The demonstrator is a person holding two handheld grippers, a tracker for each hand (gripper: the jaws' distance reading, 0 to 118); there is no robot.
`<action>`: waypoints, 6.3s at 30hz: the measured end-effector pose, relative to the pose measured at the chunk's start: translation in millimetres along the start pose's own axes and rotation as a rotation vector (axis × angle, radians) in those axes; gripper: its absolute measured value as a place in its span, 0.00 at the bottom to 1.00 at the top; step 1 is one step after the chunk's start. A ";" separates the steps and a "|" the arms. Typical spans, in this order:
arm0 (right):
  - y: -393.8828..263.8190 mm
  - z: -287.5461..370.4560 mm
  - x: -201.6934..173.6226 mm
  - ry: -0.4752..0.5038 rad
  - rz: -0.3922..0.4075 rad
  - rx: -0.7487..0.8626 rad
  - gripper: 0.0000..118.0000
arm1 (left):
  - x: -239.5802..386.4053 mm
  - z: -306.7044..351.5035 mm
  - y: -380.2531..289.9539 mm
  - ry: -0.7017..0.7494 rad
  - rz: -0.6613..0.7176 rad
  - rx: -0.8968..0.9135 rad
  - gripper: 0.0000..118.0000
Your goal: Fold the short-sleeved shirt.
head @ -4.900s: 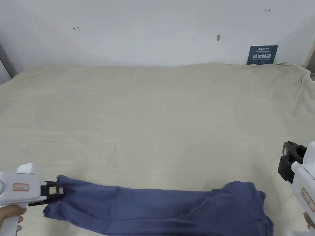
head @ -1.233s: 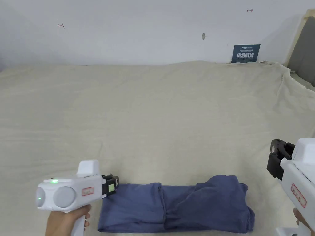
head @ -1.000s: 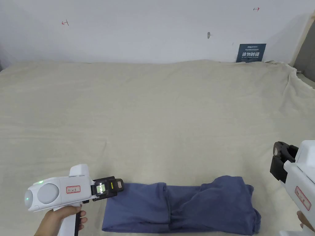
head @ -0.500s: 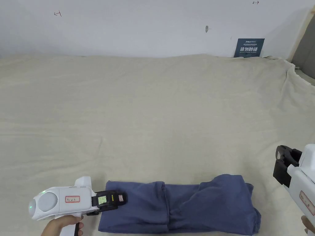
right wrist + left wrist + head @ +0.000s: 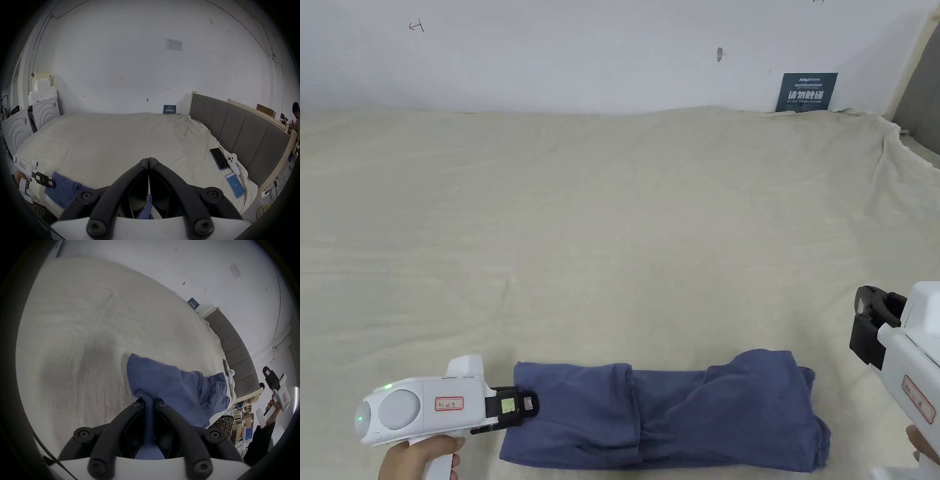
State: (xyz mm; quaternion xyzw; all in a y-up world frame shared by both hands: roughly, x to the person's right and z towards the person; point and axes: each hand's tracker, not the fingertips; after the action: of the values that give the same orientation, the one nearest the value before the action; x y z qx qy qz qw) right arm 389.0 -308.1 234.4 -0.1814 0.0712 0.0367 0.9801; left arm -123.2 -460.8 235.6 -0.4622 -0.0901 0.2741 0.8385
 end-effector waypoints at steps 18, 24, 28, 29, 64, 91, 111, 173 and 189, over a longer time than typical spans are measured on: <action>13.9 12.6 -18.6 0.061 -0.018 0.050 0.00 | -0.6 144.1 15.8 0.296 0.010 0.102 0.07; 16.5 17.1 -18.3 0.067 -0.017 0.057 0.00 | 75.3 121.3 27.8 0.267 -0.073 0.076 0.07; 18.1 20.7 -14.6 0.063 -0.027 0.066 0.00 | 125.5 89.1 33.7 0.208 -0.164 0.017 0.07; 18.1 21.6 -13.9 0.061 -0.027 0.067 0.00 | 136.7 78.9 33.8 0.199 -0.186 0.001 0.07; 14.0 28.4 3.6 0.024 -0.029 0.059 0.00 | 249.2 -22.6 -18.6 0.162 -0.374 0.086 0.72; 5.1 29.8 13.6 0.001 -0.034 0.033 0.00 | 196.7 -118.8 -111.8 0.430 -0.741 0.209 0.00; 2.9 34.2 25.8 -0.029 -0.043 0.024 0.00 | 233.4 -142.8 -132.2 0.372 -0.836 0.188 0.00; -124.0 -79.8 -183.6 0.341 0.095 -0.159 0.00 | 113.9 115.3 -29.2 0.299 -0.394 0.767 0.00; -194.1 -80.9 -183.3 0.331 0.097 -0.215 0.00 | 79.4 56.6 -42.2 0.191 -0.216 0.417 0.59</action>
State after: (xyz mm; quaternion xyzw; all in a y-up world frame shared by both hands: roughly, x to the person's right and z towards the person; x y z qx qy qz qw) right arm 216.9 -526.6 255.7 -0.2850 0.2356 0.0611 0.9271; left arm -64.1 -394.5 293.8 -0.2906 -0.0007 0.1506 0.9449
